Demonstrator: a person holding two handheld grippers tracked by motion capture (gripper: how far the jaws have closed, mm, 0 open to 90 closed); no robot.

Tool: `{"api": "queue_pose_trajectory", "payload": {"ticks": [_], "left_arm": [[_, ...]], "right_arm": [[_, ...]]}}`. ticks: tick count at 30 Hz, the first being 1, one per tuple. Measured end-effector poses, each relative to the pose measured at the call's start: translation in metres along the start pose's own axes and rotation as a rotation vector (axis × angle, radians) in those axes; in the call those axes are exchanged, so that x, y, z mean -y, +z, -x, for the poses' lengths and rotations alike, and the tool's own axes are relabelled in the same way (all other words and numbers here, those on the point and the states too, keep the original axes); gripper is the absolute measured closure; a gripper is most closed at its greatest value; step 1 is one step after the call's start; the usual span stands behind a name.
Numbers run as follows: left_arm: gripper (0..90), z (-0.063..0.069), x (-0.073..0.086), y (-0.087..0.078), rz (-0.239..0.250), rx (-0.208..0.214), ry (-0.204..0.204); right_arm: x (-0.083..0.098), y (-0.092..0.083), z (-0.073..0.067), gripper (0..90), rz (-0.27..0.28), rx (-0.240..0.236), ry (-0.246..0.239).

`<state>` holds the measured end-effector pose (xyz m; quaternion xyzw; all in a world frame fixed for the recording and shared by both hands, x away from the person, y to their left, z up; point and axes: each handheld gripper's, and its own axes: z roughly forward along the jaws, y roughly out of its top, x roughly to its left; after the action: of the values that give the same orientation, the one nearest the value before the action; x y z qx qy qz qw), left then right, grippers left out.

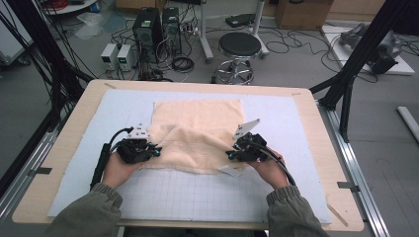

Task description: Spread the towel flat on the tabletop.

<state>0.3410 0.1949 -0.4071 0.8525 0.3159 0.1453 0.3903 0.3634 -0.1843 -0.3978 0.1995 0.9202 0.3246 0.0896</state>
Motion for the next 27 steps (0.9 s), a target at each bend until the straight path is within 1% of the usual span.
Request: {"api": "queue_pose_trajectory", "payload": {"ticks": [2, 3, 4, 6, 7, 8, 9, 11, 12, 13, 14, 15, 16, 17, 18, 19, 20, 21, 23, 24, 26, 27], "left_arm": [[83.3, 0.005, -0.002, -0.013, 0.033, -0.002, 0.013], [83.6, 0.008, -0.002, -0.021, 0.048, -0.005, 0.026], [83.6, 0.012, -0.003, -0.030, 0.063, -0.007, 0.032], [83.8, 0.022, -0.004, -0.050, 0.093, 0.012, 0.056], [84.0, 0.029, -0.005, -0.061, 0.104, 0.024, 0.072], [84.0, 0.036, -0.005, -0.074, 0.115, 0.034, 0.079], [84.1, 0.045, -0.005, -0.086, 0.129, 0.048, 0.087], [84.1, 0.065, -0.004, -0.113, 0.161, 0.096, 0.115], [83.5, 0.075, -0.002, -0.126, 0.180, 0.127, 0.131], [80.3, 0.084, 0.000, -0.137, 0.195, 0.155, 0.145], [71.9, 0.090, 0.001, -0.145, 0.205, 0.169, 0.150], [62.4, 0.095, 0.003, -0.150, 0.214, 0.179, 0.142], [56.6, 0.097, 0.004, -0.152, 0.224, 0.186, 0.144], [54.7, 0.098, 0.006, -0.151, 0.234, 0.194, 0.141], [53.8, 0.097, 0.008, -0.147, 0.236, 0.196, 0.140], [52.7, 0.094, 0.010, -0.141, 0.226, 0.186, 0.141], [51.8, 0.092, 0.014, -0.133, 0.218, 0.177, 0.131], [51.4, 0.087, 0.018, -0.123, 0.201, 0.166, 0.136], [50.9, 0.075, 0.028, -0.101, 0.157, 0.124, 0.138], [50.5, 0.068, 0.033, -0.090, 0.137, 0.113, 0.129], [49.8, 0.054, 0.042, -0.068, 0.109, 0.095, 0.096], [49.5, 0.047, 0.046, -0.058, 0.089, 0.102, 0.075]], "right_arm": [[-0.003, -0.010, -0.005, 80.5, 0.016, 0.005, -0.024], [-0.004, -0.017, -0.008, 80.9, 0.040, 0.007, -0.036], [-0.005, -0.025, -0.011, 81.0, 0.065, 0.003, -0.038], [-0.005, -0.043, -0.019, 81.2, 0.119, -0.027, -0.029], [-0.004, -0.051, -0.025, 81.2, 0.136, -0.047, -0.036], [-0.004, -0.061, -0.033, 81.2, 0.145, -0.053, -0.051], [-0.004, -0.070, -0.042, 81.2, 0.158, -0.076, -0.064], [-0.004, -0.090, -0.065, 79.8, 0.193, -0.127, -0.092], [-0.004, -0.100, -0.076, 74.7, 0.213, -0.174, -0.113], [-0.003, -0.109, -0.086, 67.6, 0.231, -0.217, -0.122], [-0.002, -0.116, -0.095, 64.1, 0.244, -0.236, -0.133], [-0.002, -0.122, -0.101, 61.9, 0.245, -0.240, -0.143], [-0.001, -0.124, -0.106, 60.7, 0.244, -0.239, -0.156], [0.000, -0.124, -0.107, 60.0, 0.249, -0.229, -0.166], [0.001, -0.121, -0.107, 59.6, 0.247, -0.221, -0.164], [0.002, -0.115, -0.103, 59.2, 0.235, -0.213, -0.151], [0.004, -0.108, -0.099, 58.9, 0.219, -0.211, -0.135], [0.007, -0.099, -0.094, 58.7, 0.207, -0.206, -0.118], [0.016, -0.080, -0.082, 57.6, 0.191, -0.181, -0.084], [0.021, -0.070, -0.076, 57.1, 0.187, -0.158, -0.068], [0.032, -0.051, -0.064, 57.0, 0.176, -0.123, -0.039], [0.037, -0.042, -0.057, 57.0, 0.177, -0.110, -0.013]]}}
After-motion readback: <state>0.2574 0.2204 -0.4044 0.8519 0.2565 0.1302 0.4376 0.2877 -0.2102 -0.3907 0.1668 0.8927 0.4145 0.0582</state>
